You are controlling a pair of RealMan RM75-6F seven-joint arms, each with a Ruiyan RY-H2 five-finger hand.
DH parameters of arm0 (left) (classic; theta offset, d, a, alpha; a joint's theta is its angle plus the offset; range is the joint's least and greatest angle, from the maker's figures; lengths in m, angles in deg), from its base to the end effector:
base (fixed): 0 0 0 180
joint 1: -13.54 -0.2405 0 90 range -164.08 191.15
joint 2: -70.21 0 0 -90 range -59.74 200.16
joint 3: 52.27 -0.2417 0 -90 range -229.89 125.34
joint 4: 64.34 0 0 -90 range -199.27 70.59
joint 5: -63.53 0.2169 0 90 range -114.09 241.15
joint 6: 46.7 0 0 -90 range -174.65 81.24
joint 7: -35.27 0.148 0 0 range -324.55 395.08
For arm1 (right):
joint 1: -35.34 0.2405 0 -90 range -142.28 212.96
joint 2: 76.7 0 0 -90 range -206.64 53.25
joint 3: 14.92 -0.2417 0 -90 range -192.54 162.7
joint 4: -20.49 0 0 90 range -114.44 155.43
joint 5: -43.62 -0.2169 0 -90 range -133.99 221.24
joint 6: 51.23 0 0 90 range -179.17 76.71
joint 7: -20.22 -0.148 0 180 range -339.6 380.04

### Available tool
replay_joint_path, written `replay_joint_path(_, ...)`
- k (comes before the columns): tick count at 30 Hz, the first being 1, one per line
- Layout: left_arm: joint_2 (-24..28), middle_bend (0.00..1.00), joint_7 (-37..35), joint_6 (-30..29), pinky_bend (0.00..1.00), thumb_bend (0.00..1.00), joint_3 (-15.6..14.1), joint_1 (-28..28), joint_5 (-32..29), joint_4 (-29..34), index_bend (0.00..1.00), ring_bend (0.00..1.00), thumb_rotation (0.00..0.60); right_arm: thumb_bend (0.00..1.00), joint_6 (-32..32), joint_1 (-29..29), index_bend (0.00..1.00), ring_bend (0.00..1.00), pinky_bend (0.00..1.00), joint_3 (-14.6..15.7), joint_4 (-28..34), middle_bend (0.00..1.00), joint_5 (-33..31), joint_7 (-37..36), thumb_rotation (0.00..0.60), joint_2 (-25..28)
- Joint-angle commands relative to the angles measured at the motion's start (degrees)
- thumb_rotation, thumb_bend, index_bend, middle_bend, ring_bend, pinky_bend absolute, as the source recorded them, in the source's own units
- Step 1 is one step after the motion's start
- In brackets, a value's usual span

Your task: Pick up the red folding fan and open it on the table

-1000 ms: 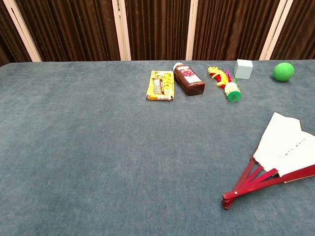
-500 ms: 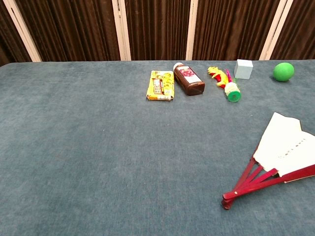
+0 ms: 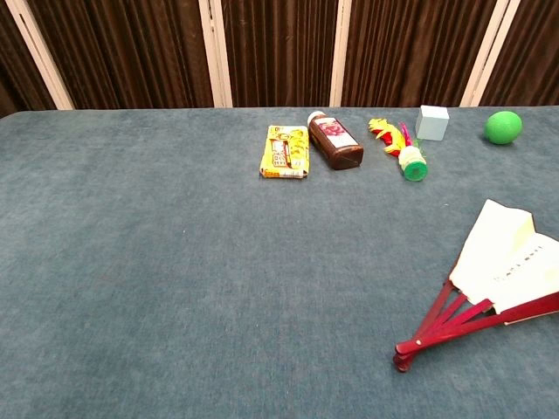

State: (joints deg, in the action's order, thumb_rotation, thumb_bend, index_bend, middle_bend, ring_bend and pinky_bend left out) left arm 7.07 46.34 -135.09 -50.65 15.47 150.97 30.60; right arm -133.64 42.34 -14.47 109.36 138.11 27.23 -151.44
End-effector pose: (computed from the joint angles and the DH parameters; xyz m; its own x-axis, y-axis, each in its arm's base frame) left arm -0.2970 0.1641 0.1509 0.5433 -0.0103 0.8395 0.8395 0.0132 -0.5431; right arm -0.2694 -0.1786 0.0729 0.4166 -0.0787 0.9057 -0.8957 -0.2056 0.3942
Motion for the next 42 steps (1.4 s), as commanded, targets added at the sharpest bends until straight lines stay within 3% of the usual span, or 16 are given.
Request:
replay_joint_path(1, -0.04, 0.0, 0.05, 0.17, 0.0, 0.18, -0.09, 0.05, 0.01, 0.11, 0.04, 0.0, 0.6, 0.08, 0.82, 0.37, 0.34, 0.1, 0.11, 0.58, -1.1, 0.08, 0.52, 0.27, 0.6, -2.05)
replay_joint_path(20, 0.58, 0.0, -2.45, -1.21, 0.0, 0.18, 0.57, -0.26, -0.08, -0.6, 0.04, 0.0, 0.6, 0.08, 3.78, 2.1, 0.38, 0.11, 0.11, 1.51, -11.83, 0.08, 1.68, 3.81, 0.6, -12.8)
replay_joint_path(27, 0.26, 0.0, -2.56, -1.38, 0.0, 0.18, 0.62, -0.13, 0.31, -1.06, 0.04, 0.0, 0.6, 0.13, 5.61, 2.94, 0.4, 0.11, 0.11, 1.05, -15.28, 0.08, 0.27, 3.68, 0.6, -14.68)
replay_joint_path(34, 0.21, 0.0, -2.41, -1.41, 0.0, 0.18, 0.62, -0.15, 0.22, -1.04, 0.04, 0.0, 0.6, 0.25, 5.95, 3.65, 0.42, 0.12, 0.11, 0.7, -18.0, 0.08, -0.04, 2.95, 0.6, -16.19)
replay_joint_path(42, 0.11, 0.0, -2.03, -1.14, 0.0, 0.18, 0.6, -0.08, -0.02, -1.0, 0.04, 0.0, 0.6, 0.27, 6.58, 4.34, 0.42, 0.12, 0.11, 0.78, -20.14, 0.08, -0.31, 1.74, 0.6, -17.23)
